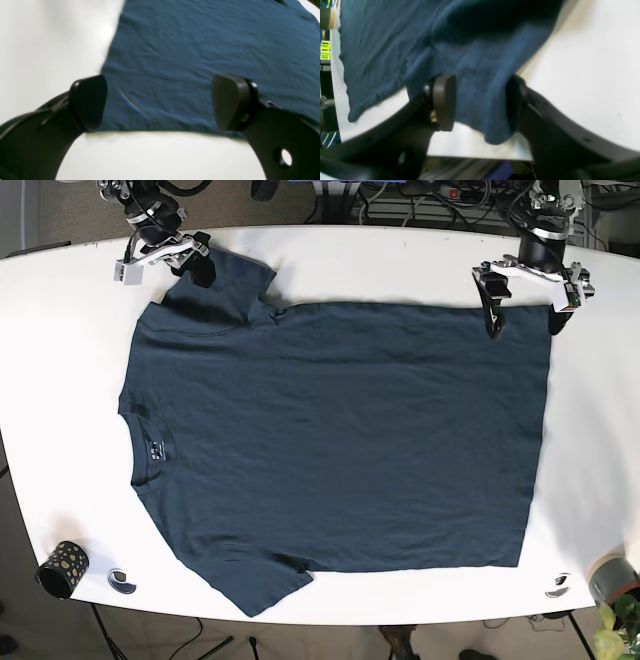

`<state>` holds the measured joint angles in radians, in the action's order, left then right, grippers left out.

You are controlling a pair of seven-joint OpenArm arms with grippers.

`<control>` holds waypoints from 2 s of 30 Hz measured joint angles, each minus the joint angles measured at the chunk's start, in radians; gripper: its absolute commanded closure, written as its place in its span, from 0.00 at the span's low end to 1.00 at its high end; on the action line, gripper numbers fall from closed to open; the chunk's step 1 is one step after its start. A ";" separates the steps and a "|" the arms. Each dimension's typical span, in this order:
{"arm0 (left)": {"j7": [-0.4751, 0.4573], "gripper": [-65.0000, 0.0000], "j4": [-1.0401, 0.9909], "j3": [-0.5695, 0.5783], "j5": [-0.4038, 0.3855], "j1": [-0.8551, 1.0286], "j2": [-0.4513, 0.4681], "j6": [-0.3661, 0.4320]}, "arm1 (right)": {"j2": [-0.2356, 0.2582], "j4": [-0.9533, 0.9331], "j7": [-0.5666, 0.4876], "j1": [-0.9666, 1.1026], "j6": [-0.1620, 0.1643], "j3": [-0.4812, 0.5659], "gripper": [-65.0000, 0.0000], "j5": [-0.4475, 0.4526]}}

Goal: Fold the T-shirt properly

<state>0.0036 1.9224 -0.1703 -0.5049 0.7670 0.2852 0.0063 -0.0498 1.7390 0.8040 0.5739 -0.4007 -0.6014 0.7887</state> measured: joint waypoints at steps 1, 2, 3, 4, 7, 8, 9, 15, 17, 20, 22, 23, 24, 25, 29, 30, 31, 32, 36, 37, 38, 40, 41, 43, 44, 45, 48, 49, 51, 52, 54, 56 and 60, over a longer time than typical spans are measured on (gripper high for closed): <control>0.013 0.04 0.000 -0.001 -0.022 0.001 0.009 -0.001 | 0.000 -0.001 0.000 -0.002 0.000 0.000 0.78 -0.004; 0.031 0.04 0.000 -0.001 -0.057 0.003 0.016 0.001 | 0.000 -0.005 0.000 -0.003 0.003 0.000 0.87 -0.009; 0.033 0.04 0.000 -0.004 -0.082 0.007 0.022 0.006 | 0.000 -0.007 0.002 -0.004 0.006 0.000 0.94 -0.014; 0.034 0.04 0.000 -0.006 -0.107 0.011 0.028 0.005 | 0.000 -0.008 0.004 -0.004 0.008 0.000 1.00 -0.021; 0.034 0.04 0.000 -0.026 -0.164 0.027 0.040 0.001 | 0.000 -0.013 0.008 -0.003 0.008 0.000 1.00 -0.023; 0.033 0.04 0.000 -0.034 -0.185 0.032 0.043 0.002 | 0.000 -0.013 0.010 -0.004 0.008 0.000 1.00 -0.024; 0.033 0.04 0.000 -0.040 -0.202 0.037 0.043 0.003 | 0.000 -0.013 0.012 -0.004 0.008 0.000 1.00 -0.025; 0.033 0.04 -0.012 -0.043 -0.262 0.040 0.063 -0.005 | 0.000 -0.012 0.012 -0.004 0.008 0.000 1.00 -0.025; 0.031 0.04 -0.038 -0.043 -0.293 0.033 0.076 -0.005 | 0.000 -0.012 0.012 -0.004 0.008 0.000 1.00 -0.025; 0.032 0.04 -0.092 -0.043 -0.343 0.033 0.107 0.006 | 0.000 -0.012 0.012 -0.004 0.008 0.000 1.00 -0.025; 0.031 0.04 -0.124 -0.043 -0.374 0.034 0.121 0.009 | 0.000 -0.012 0.011 -0.004 0.008 0.000 1.00 -0.025; 0.031 0.04 -0.137 -0.043 -0.382 0.033 0.122 0.009 | 0.000 -0.012 0.012 -0.004 0.008 0.000 1.00 -0.025; 0.030 0.04 -0.152 -0.042 -0.393 0.031 0.123 0.008 | 0.000 -0.012 0.012 -0.004 0.008 0.000 1.00 -0.025; 0.029 0.04 -0.167 -0.040 -0.398 0.028 0.122 0.006 | 0.000 -0.012 0.012 -0.004 0.008 0.001 1.00 -0.025; 0.034 0.04 -0.224 -0.038 -0.410 -0.002 0.120 0.010 | 0.000 -0.012 0.012 -0.004 0.008 0.001 1.00 -0.025; 0.032 0.04 -0.236 -0.038 -0.411 -0.012 0.121 0.010 | 0.000 -0.012 0.012 -0.004 0.008 0.001 1.00 -0.025; 0.033 0.04 -0.243 -0.038 -0.412 -0.019 0.122 0.010 | 0.001 -0.012 0.012 -0.004 0.008 0.001 1.00 -0.025; 0.032 0.04 -0.250 -0.038 -0.414 -0.026 0.123 0.007 | 0.001 -0.012 0.012 -0.004 0.008 0.001 1.00 -0.025; 0.026 0.04 -0.275 -0.020 -0.414 -0.041 0.122 0.008 | 0.001 -0.012 0.012 -0.004 0.008 0.001 1.00 -0.025; 0.029 0.04 -0.280 -0.011 -0.414 -0.048 0.122 0.012 | 0.002 -0.012 0.012 -0.003 0.008 0.001 1.00 -0.025; 0.013 0.04 -0.288 0.004 -0.406 -0.054 0.122 0.010 | 0.003 -0.012 0.013 -0.004 0.008 0.001 1.00 -0.025; 0.018 0.04 -0.300 0.018 -0.409 -0.075 0.122 0.003 | 0.003 -0.012 0.013 -0.003 0.008 0.001 1.00 -0.025; 0.031 0.04 -0.303 0.019 -0.409 -0.088 0.122 0.002 | 0.003 -0.012 0.013 -0.004 0.008 0.001 1.00 -0.025; 0.084 0.05 -0.306 0.018 -0.406 -0.121 0.123 0.001 | 0.003 -0.012 0.015 -0.004 0.008 0.001 1.00 -0.025; 0.097 0.05 -0.306 0.016 -0.409 -0.132 0.122 0.001 | 0.003 -0.012 0.015 -0.004 0.008 0.001 1.00 -0.025; 0.117 0.05 -0.307 0.015 -0.409 -0.142 0.122 0.001 | 0.003 -0.012 0.015 -0.004 0.008 0.002 1.00 -0.025; 0.143 0.05 -0.308 0.014 -0.409 -0.154 0.121 0.001 | 0.006 -0.012 0.014 -0.003 0.008 0.003 1.00 -0.025; 0.142 0.06 -0.308 0.015 -0.410 -0.151 0.120 -0.005 | 0.011 -0.012 0.017 -0.003 0.008 0.004 1.00 -0.025; 0.138 0.12 -0.309 0.015 -0.409 -0.148 0.120 -0.008 | 0.016 -0.012 0.020 -0.004 0.007 0.005 1.00 -0.025; 0.139 0.16 -0.309 0.015 -0.409 -0.150 0.120 -0.006 | 0.017 -0.012 0.019 -0.003 0.007 0.005 1.00 -0.025; 0.142 0.27 -0.309 0.016 -0.409 -0.156 0.119 -0.006 | 0.017 -0.012 0.019 -0.003 0.008 0.005 1.00 -0.025; 0.158 0.39 -0.319 0.017 -0.412 -0.169 0.120 -0.003 | 0.021 -0.012 0.020 -0.003 0.008 0.005 1.00 -0.025; 0.199 0.61 -0.336 0.017 -0.413 -0.199 0.120 -0.003 | 0.022 -0.012 0.019 -0.004 0.008 0.005 1.00 -0.025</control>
<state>0.2024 1.5867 -0.1532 -0.9176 0.5678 0.4049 0.0036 -0.0277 1.7267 0.8234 0.5701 -0.3931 -0.5964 0.7639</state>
